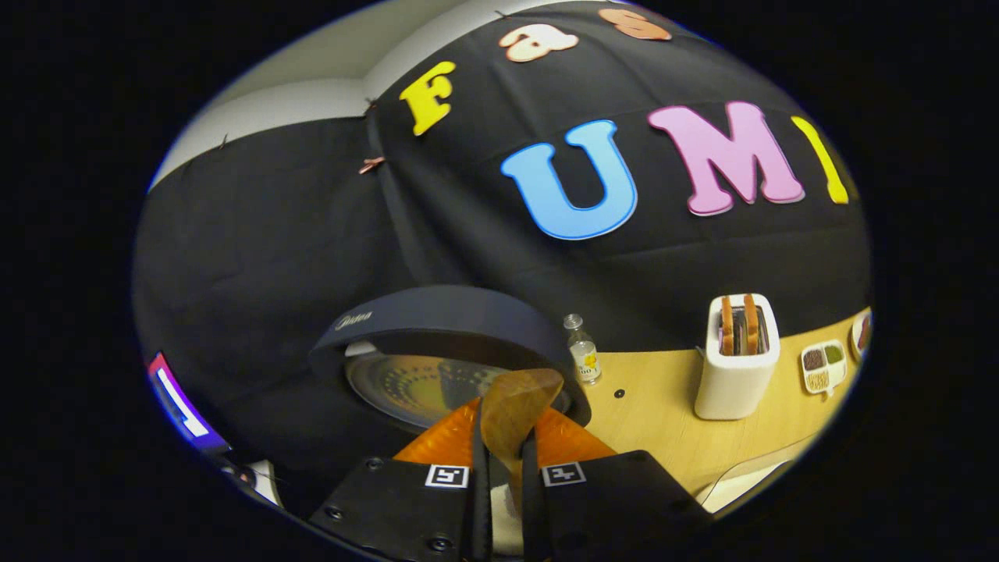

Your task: Close the left gripper, press the button to open the rice cooker; take a wooden spoon from the chopstick holder with the right hand, scoop a spoonful of rice and pour it into the rice cooker, then put the wooden spoon back into the chopstick holder.

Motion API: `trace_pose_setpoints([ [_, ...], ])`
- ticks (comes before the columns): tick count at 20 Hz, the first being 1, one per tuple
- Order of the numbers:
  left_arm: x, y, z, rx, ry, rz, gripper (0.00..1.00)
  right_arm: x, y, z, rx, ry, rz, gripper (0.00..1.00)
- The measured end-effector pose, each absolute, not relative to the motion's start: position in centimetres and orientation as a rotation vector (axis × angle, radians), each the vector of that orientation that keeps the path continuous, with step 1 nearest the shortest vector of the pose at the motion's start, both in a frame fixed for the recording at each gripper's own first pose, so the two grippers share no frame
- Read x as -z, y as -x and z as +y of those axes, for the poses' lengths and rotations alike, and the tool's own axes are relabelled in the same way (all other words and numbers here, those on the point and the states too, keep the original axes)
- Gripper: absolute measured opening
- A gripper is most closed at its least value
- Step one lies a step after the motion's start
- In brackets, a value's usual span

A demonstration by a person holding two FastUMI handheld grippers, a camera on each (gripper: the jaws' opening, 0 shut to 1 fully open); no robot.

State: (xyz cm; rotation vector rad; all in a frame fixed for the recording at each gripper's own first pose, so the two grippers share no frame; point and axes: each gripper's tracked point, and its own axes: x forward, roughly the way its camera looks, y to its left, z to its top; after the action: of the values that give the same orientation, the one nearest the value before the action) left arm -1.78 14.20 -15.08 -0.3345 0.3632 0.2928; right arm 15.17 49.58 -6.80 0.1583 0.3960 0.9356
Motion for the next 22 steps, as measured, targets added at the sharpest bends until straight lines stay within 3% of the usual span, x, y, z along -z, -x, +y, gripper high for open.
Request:
trace_pose_setpoints([
  [4,15.2,1.4,14.8,-0.292,0.293,0.363,0.95,7.3,-12.3,51.7,-1.094,-0.004,0.286,0.19],
  [11,16.0,1.9,14.3,-0.285,0.289,0.375,0.95,10.0,-10.2,52.1,-1.176,0.155,0.261,0.19],
  [17,15.4,2.1,14.4,-0.292,0.283,0.361,0.95,8.3,-11.1,50.7,-1.111,0.015,0.324,0.19],
  [19,15.1,2.0,14.2,-0.288,0.281,0.351,0.95,6.6,-12.6,49.1,-1.055,-0.085,0.35,0.15],
  [22,14.4,1.6,13.5,-0.275,0.283,0.332,0.95,4.1,-15.5,45.7,-0.946,-0.224,0.374,0.19],
])
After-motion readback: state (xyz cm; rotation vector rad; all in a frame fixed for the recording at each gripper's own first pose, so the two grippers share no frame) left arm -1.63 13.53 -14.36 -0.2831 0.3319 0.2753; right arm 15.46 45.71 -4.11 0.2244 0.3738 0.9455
